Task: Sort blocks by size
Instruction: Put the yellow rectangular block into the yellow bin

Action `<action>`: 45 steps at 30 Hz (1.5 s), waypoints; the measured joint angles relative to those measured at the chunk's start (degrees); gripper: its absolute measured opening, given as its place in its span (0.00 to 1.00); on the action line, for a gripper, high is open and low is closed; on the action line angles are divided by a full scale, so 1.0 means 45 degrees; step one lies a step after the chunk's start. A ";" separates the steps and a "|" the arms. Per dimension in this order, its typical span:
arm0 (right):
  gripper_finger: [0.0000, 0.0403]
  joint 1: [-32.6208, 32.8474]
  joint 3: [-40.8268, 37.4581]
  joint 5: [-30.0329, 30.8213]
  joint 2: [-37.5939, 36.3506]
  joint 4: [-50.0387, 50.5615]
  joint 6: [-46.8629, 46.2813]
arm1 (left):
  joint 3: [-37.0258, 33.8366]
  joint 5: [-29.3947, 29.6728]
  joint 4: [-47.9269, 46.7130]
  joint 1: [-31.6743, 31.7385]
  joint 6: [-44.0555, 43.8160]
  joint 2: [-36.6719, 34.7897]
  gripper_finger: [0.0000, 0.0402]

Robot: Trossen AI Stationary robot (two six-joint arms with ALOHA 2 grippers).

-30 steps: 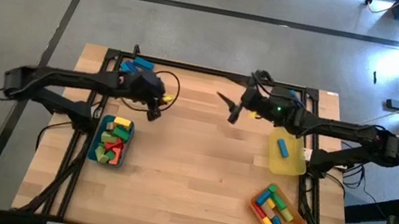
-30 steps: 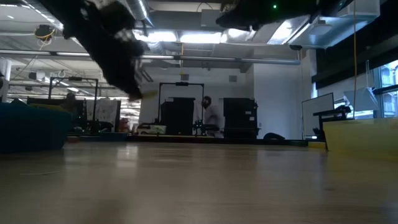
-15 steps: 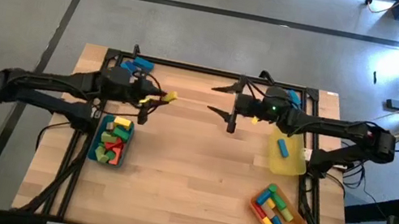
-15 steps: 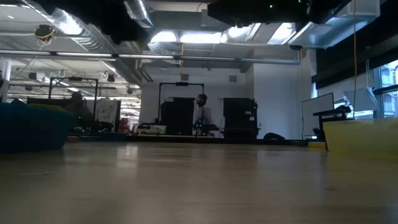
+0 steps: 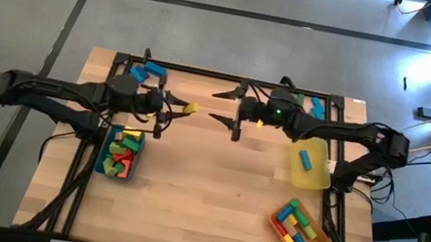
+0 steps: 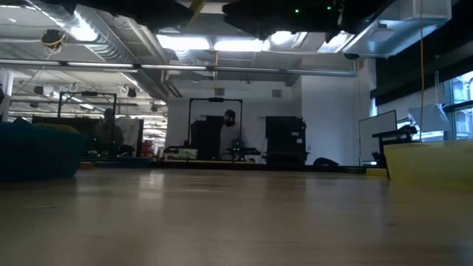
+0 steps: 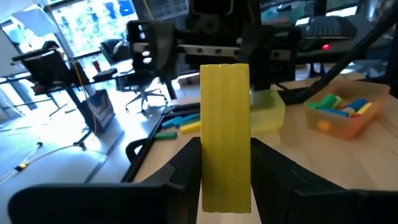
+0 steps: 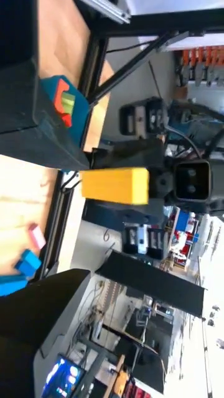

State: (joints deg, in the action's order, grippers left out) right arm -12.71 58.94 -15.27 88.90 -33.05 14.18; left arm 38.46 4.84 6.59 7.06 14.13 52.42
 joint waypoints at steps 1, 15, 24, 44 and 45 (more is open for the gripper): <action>0.68 0.0000 0.0141 -0.0057 0.0163 -0.0009 -0.0102 | 0.0000 0.0005 0.0194 -0.0037 0.0000 0.0108 0.24; 0.68 0.0067 0.1861 -0.1672 0.2010 -0.0003 -0.1431 | 0.0000 0.0000 0.1416 -0.0104 0.0231 0.1247 0.25; 0.67 0.0440 0.2191 -0.1837 0.2381 -0.0039 -0.1044 | 0.0000 0.0000 0.1418 -0.0104 0.0296 0.1432 0.24; 0.27 0.0413 0.2191 -0.1571 0.2376 0.0068 -0.0424 | 0.0000 0.0000 0.1274 -0.0080 -0.0340 0.1424 0.37; 0.29 0.0413 0.2191 -0.1457 0.2376 0.0098 -0.0422 | 0.0000 0.0000 0.1160 -0.0080 -0.0393 0.1422 0.39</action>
State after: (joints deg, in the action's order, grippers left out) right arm -10.85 68.79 -21.83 99.59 -32.61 12.29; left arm 38.46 4.84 11.81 6.70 12.36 58.82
